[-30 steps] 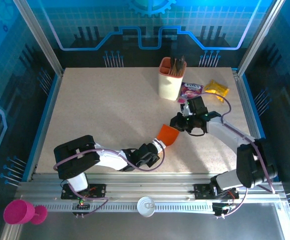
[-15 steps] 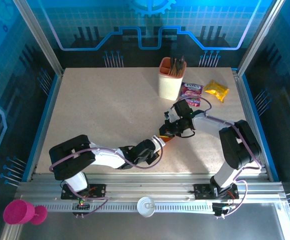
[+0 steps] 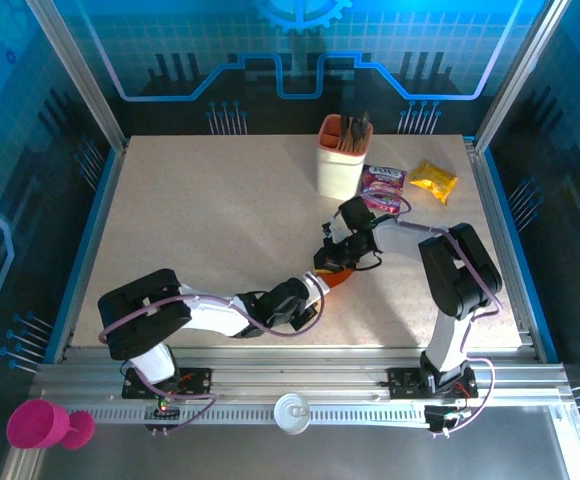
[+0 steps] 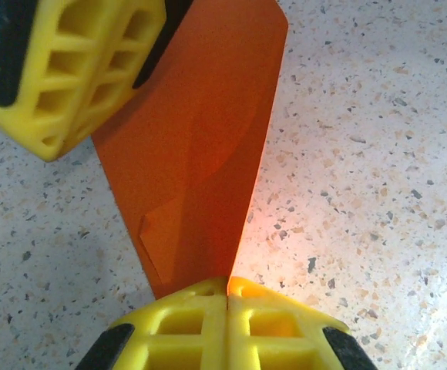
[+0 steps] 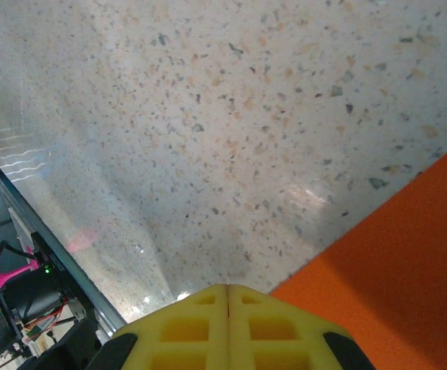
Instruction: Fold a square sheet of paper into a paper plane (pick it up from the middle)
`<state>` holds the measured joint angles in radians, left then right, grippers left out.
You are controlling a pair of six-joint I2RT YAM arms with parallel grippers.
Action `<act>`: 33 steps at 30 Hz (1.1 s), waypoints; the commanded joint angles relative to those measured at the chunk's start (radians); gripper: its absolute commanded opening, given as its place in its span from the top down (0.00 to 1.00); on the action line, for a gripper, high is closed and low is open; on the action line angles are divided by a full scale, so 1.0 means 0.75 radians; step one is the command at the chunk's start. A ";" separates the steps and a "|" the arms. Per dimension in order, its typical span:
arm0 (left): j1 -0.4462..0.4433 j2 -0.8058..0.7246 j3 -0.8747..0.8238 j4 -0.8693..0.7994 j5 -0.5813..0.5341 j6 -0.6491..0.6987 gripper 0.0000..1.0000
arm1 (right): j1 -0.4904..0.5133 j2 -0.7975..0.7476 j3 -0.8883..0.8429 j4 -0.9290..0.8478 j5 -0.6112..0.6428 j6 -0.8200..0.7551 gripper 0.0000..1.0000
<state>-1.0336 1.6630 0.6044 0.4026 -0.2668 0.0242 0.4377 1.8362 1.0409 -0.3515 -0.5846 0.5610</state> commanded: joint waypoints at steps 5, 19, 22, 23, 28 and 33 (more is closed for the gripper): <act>0.038 0.006 -0.027 0.036 0.093 -0.058 1.00 | -0.019 0.050 0.003 -0.053 -0.007 -0.041 1.00; 0.087 0.028 -0.032 0.026 0.218 -0.131 1.00 | -0.034 0.079 0.006 -0.035 -0.019 -0.023 1.00; 0.101 0.023 -0.035 0.024 0.246 -0.144 1.00 | -0.038 0.043 0.025 -0.045 -0.029 -0.016 1.00; 0.108 0.021 -0.040 0.024 0.254 -0.153 1.00 | -0.040 0.022 0.033 -0.054 -0.031 -0.012 1.00; 0.143 0.016 -0.054 0.034 0.307 -0.199 1.00 | -0.065 -0.132 0.058 -0.088 -0.031 0.005 1.00; 0.172 0.007 -0.066 0.043 0.348 -0.257 1.00 | -0.081 -0.345 -0.038 -0.128 0.044 0.013 0.98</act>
<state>-0.9195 1.6707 0.5751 0.4316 -0.0517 -0.1265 0.3893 1.6573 1.0439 -0.4015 -0.5755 0.5606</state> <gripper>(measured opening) 0.055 0.050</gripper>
